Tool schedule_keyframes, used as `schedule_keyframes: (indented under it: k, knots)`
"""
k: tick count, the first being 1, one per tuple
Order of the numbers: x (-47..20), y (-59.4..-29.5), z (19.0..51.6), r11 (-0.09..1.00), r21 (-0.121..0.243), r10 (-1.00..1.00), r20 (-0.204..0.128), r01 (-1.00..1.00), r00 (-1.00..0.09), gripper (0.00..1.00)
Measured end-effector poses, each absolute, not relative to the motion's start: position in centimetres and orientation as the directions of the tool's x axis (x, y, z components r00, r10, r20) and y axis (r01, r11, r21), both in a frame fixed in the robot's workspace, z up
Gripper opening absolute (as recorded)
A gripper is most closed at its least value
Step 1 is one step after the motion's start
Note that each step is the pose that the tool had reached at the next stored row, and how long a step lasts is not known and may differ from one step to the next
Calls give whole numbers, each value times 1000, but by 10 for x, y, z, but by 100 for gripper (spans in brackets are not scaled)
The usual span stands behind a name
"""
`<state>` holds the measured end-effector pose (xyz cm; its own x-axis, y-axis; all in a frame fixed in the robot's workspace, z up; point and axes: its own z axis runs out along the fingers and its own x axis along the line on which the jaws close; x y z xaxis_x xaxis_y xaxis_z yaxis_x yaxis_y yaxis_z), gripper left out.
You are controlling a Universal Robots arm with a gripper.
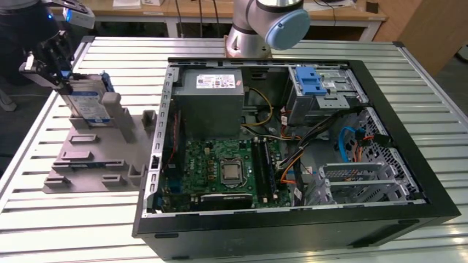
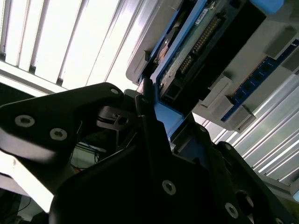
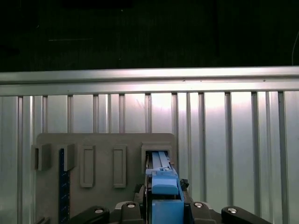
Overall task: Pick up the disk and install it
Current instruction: 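Pick up the disk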
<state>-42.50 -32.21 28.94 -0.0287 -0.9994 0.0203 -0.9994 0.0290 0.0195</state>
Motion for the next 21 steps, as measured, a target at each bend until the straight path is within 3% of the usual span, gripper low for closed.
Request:
schedule_keyframes:
  k: [1, 21]
  knots:
    - [-425, -322, 289, 29, 20, -999, 20, -999, -29, 36]
    - [-425, -322, 323, 29, 19, -999, 20, -999, -29, 36]
